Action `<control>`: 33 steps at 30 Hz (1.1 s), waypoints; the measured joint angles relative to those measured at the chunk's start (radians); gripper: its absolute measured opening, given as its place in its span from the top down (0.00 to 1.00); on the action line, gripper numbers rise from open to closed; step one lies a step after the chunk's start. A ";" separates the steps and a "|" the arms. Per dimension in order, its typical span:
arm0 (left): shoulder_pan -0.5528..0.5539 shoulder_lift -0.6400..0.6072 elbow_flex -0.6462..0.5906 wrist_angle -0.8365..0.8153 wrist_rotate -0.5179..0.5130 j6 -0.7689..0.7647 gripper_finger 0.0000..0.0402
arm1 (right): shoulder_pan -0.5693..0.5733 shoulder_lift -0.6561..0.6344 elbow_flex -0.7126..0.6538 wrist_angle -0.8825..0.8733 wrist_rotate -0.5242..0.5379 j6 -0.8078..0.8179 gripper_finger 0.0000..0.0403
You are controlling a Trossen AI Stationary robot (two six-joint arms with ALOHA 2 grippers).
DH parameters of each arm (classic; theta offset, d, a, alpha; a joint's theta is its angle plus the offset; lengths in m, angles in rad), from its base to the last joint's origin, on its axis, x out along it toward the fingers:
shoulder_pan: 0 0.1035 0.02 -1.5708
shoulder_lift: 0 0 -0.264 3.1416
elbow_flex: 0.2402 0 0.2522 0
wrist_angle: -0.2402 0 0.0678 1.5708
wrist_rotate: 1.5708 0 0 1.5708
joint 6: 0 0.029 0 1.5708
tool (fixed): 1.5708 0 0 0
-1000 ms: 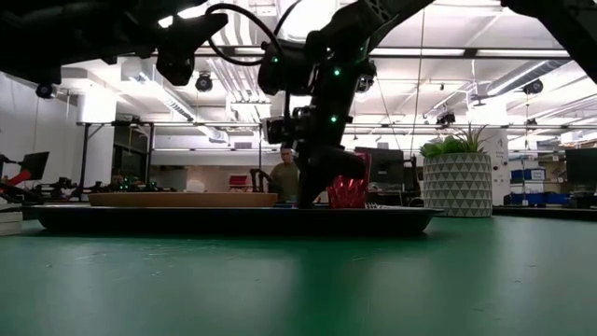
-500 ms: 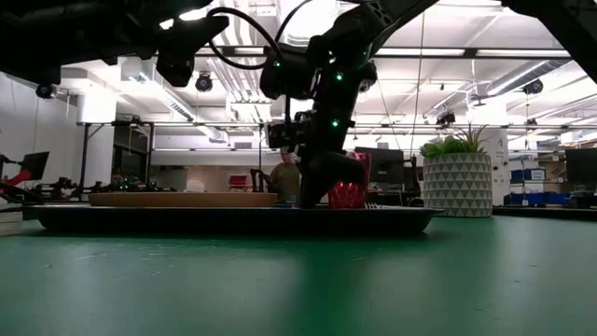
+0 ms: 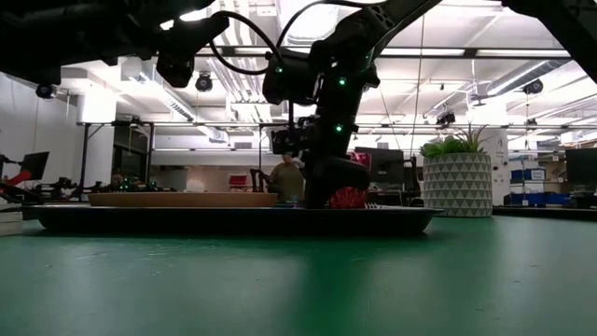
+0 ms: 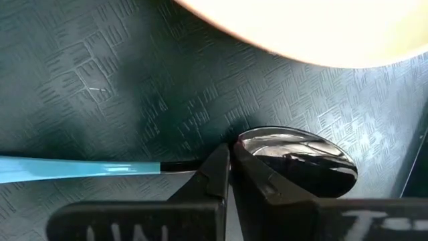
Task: Pick and place plate/cup/fork/spoon on tray
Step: Adjust the blue spoon on the black tray, then adjust the orange plate on the black tray
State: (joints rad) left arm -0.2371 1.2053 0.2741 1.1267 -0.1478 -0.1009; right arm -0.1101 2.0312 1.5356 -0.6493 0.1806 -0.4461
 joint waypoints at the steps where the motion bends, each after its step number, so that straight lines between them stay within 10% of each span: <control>1: 0.000 0.000 0.000 0.000 0.000 0.000 0.60 | 0.000 0.000 0.000 -0.001 0.000 0.000 0.98; 33: 0.000 0.000 -0.002 -0.001 -0.015 0.001 0.60 | 0.098 -0.230 -0.012 -0.106 -0.002 0.125 0.98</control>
State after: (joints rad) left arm -0.2371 1.2057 0.2722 1.1255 -0.1631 -0.0998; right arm -0.0120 1.8012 1.5233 -0.7556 0.1781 -0.3214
